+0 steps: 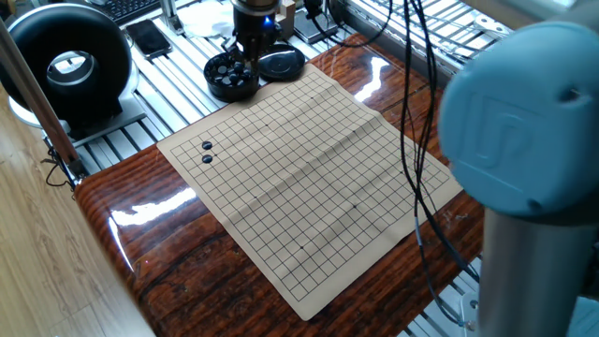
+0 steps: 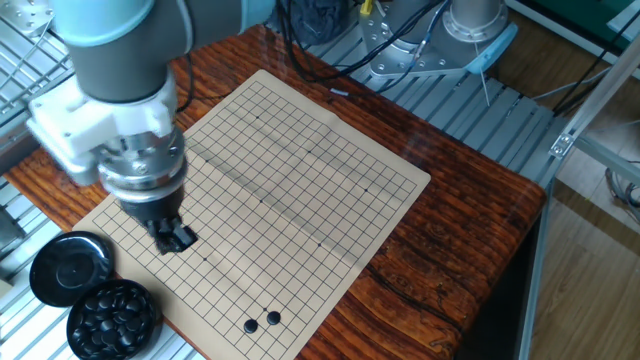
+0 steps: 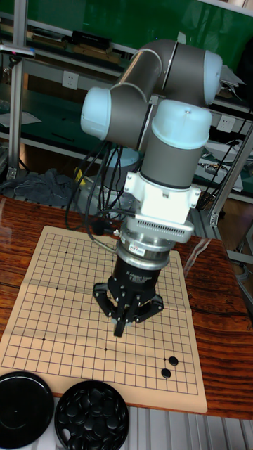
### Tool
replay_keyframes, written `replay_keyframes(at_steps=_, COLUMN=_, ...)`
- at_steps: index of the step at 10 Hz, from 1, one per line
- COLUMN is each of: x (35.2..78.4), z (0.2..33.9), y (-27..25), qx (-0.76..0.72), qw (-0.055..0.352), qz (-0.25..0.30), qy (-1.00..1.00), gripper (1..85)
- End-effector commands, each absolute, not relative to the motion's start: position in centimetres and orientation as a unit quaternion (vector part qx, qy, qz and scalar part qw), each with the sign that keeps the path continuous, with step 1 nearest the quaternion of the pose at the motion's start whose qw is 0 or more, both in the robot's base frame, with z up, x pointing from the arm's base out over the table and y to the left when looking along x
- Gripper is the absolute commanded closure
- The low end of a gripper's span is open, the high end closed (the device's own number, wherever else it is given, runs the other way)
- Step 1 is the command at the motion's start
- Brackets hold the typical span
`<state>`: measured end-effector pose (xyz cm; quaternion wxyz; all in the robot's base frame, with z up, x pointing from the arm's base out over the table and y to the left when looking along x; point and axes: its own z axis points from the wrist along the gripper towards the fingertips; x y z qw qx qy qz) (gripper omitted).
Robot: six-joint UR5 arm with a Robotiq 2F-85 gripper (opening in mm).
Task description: Play the first move as black on the 3-4 point in the upper right corner of the Go board
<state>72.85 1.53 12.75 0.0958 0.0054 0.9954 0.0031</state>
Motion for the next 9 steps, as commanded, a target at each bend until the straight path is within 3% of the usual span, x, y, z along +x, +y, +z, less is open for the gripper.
replay_keyframes(at_steps=1, x=75.9, z=12.2, y=1.3, qx=-0.052, qw=0.104, qz=-0.004, qy=0.993, gripper=73.0)
replay_keyframes(at_steps=4, x=77.8, z=10.7, y=1.4, qx=-0.102, qw=0.122, qz=-0.01, qy=0.987, gripper=68.0)
replay_keyframes(at_steps=9, x=80.3, z=10.3, y=-1.4, qx=-0.243, qw=0.145, qz=-0.093, qy=0.955, gripper=66.7)
